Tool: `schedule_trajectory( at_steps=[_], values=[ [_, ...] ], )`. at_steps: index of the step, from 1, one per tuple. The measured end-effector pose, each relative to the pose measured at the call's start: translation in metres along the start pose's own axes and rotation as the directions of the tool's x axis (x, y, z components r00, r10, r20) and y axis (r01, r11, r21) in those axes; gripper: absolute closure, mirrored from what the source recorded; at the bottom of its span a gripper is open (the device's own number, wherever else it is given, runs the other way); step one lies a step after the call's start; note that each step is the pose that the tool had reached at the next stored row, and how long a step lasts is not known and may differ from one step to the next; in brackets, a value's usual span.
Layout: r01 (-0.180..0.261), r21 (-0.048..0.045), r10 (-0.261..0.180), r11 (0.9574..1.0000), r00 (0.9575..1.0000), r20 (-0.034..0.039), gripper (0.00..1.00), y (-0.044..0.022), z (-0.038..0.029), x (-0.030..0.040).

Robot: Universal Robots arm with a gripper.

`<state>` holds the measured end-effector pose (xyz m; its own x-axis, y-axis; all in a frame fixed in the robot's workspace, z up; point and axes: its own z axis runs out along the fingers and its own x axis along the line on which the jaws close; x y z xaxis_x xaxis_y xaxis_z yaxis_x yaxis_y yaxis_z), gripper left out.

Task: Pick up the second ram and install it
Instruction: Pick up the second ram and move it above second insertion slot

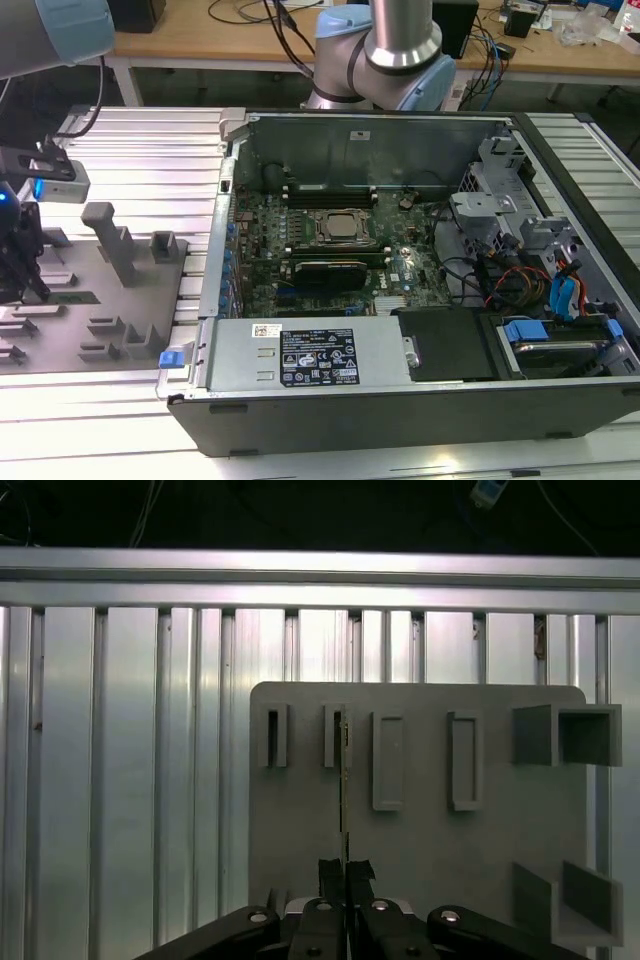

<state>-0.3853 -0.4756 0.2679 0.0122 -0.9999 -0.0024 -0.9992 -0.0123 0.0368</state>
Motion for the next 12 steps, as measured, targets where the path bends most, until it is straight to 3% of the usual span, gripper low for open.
schedule_trajectory(
  at_steps=[12],
  values=[
    [0.0, -0.0001, 0.0, 1.0, 1.0, -0.0001, 0.87, 0.0007, -0.0192, -0.0002]
  ],
)
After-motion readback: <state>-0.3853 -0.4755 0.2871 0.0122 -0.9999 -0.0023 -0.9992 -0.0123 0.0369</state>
